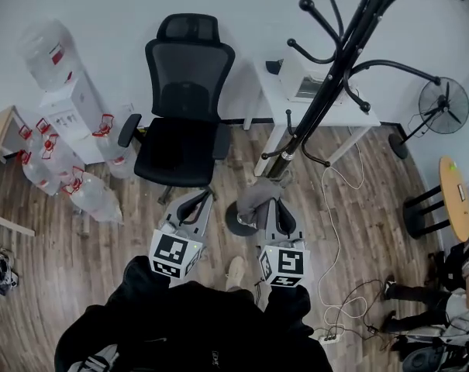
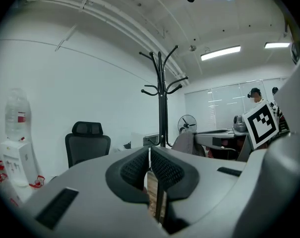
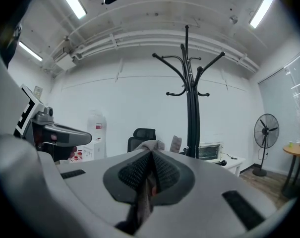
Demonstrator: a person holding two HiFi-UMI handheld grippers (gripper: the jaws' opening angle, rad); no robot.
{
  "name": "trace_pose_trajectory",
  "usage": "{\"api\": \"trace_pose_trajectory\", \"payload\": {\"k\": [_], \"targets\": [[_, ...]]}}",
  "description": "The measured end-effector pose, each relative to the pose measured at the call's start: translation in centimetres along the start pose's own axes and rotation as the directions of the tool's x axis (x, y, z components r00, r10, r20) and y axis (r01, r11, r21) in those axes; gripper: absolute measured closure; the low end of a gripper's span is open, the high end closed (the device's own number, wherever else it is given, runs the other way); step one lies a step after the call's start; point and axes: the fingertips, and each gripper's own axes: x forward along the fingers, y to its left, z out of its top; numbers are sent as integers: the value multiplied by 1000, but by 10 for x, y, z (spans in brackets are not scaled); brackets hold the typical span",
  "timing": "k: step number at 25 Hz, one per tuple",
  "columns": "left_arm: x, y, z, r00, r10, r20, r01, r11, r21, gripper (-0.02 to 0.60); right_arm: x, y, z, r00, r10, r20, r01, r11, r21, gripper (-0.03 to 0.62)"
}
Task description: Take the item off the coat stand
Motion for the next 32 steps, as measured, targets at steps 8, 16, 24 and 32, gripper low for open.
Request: {"api": "trace_pose_trajectory", "payload": {"k": [8,16,24,32], "targets": [[-26,-17,-1,996,-85,5,85,996,15,551,-45,9,-5,995,-98,-10,98,995,8,572],[-51,-41,-6,989,-145,3,145,989,15,551,-90,17,-12,988,-154,-20,154,988,13,572],[-61,-63,-7,982,-190,1,190,982,23,551,-121,16,-19,981,-191,-31,192,981,23,571],[-63,-75,-4,980,-200,2,199,979,33,551,-132,9,-17,980,-195,-26,196,980,27,571]]}}
